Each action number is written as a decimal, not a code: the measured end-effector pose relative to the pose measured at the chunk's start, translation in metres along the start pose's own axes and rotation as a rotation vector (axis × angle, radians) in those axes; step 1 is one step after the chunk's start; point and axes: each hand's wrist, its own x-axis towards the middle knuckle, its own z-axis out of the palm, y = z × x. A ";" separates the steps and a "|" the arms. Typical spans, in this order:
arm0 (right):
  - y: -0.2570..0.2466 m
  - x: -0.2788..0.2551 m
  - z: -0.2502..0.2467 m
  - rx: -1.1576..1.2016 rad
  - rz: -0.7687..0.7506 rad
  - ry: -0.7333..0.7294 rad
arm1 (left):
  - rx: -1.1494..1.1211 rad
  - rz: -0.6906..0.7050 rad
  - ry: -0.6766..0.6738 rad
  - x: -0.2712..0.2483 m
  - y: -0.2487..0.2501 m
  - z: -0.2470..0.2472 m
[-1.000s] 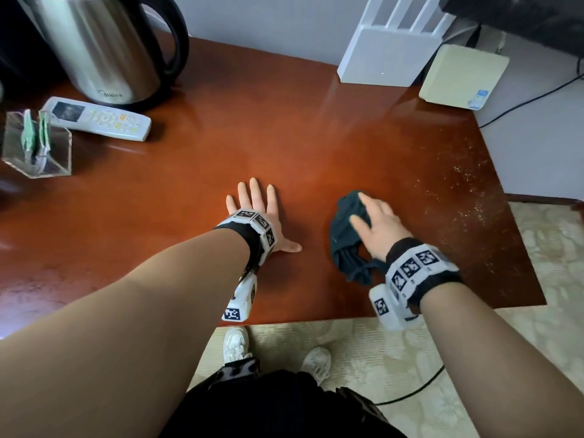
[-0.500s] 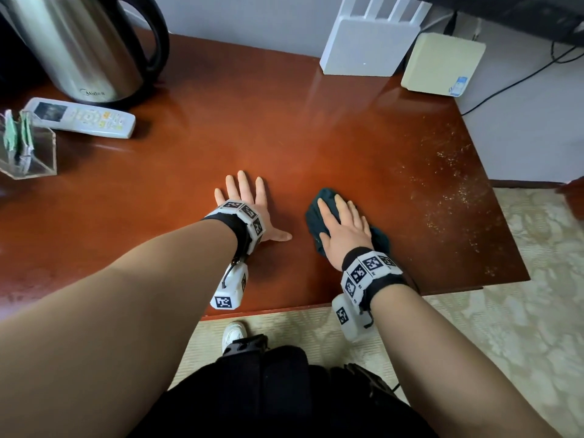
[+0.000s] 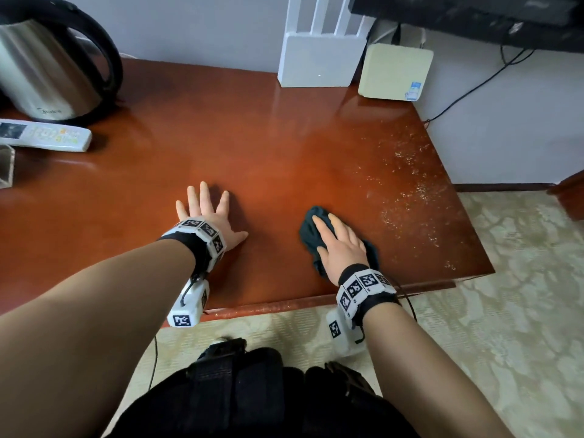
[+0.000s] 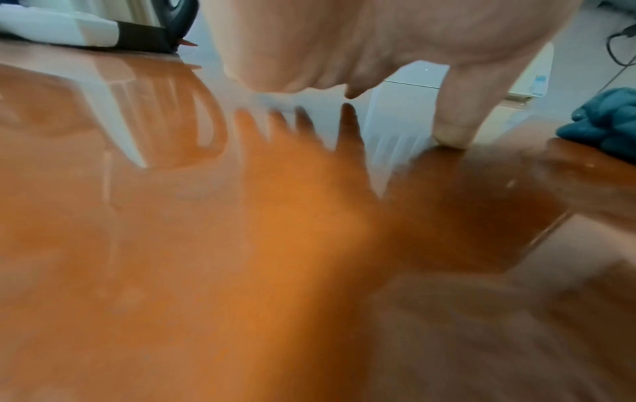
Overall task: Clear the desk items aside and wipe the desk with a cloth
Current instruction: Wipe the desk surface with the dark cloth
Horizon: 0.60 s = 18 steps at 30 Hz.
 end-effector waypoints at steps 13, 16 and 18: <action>0.091 -0.018 -0.019 -0.031 -0.276 0.036 | -0.114 0.011 -0.038 -0.056 0.154 0.048; 0.118 -0.017 -0.010 -0.066 -0.321 0.063 | -0.171 -0.098 -0.009 -0.059 0.183 0.056; 0.149 -0.016 -0.015 -0.072 -0.317 0.075 | -0.170 -0.146 -0.008 -0.061 0.203 0.058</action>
